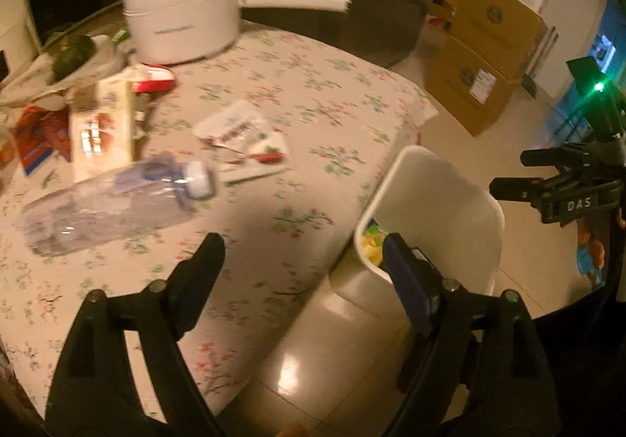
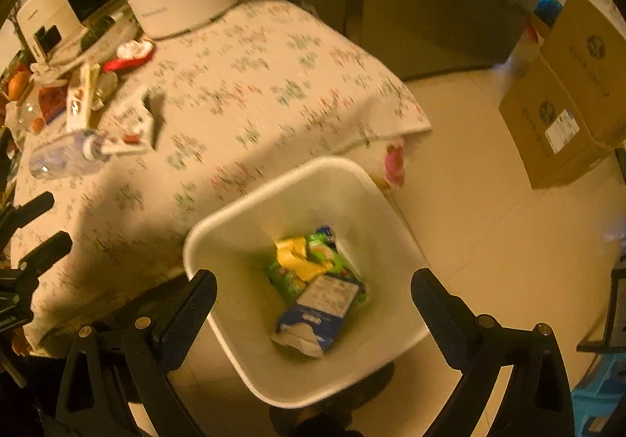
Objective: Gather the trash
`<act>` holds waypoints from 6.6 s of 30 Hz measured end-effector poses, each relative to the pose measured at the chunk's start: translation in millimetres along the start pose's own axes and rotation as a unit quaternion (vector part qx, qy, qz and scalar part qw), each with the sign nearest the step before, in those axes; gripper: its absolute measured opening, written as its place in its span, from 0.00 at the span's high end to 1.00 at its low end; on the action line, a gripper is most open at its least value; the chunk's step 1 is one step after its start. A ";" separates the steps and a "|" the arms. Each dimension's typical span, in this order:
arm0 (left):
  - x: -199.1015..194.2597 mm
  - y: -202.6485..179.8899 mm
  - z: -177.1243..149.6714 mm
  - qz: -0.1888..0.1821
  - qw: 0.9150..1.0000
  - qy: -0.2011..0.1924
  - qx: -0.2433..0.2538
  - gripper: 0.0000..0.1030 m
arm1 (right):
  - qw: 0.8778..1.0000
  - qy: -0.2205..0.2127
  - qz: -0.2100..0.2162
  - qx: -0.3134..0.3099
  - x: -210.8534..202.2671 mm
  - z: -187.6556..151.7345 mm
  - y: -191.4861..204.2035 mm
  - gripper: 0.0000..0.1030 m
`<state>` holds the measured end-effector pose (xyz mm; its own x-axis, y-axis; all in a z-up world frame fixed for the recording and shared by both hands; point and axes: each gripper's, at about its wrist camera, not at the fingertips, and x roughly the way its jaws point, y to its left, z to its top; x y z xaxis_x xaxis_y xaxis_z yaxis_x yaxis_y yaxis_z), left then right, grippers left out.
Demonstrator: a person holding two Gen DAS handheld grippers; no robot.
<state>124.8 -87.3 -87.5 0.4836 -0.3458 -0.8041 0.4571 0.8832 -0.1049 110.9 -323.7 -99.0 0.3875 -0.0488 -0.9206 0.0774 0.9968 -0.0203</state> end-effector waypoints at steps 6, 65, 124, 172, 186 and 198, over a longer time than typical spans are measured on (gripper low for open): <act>-17.4 25.5 -0.8 0.034 0.999 -0.021 -0.023 0.17 | 0.999 -0.048 0.010 -0.016 -16.7 16.4 30.9 0.02; 53.0 141.4 -16.2 0.001 0.983 0.171 0.067 0.37 | 0.979 0.005 0.162 -0.121 114.0 128.9 164.4 0.31; 20.8 -63.6 -0.2 -0.103 0.990 0.080 0.048 0.38 | 0.997 0.061 0.048 0.000 36.7 -14.7 -28.1 0.73; 44.6 -49.2 15.0 -0.065 0.993 0.086 0.043 0.19 | 0.998 -0.005 0.044 0.046 0.8 3.8 -44.1 0.32; 37.5 104.4 31.4 0.125 0.988 0.018 -0.085 0.10 | 0.998 -0.010 0.065 -0.015 8.0 36.6 32.1 0.28; 84.7 169.7 49.8 0.175 0.977 -0.001 -0.126 0.09 | 0.996 0.016 0.075 -0.035 32.3 52.8 65.1 0.27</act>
<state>280.5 17.6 -144.3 0.5792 -0.0099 -0.8151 0.0659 0.9972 0.0348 177.0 -263.8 -109.5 0.3602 0.1024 -0.9272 -0.0438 0.9947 0.0928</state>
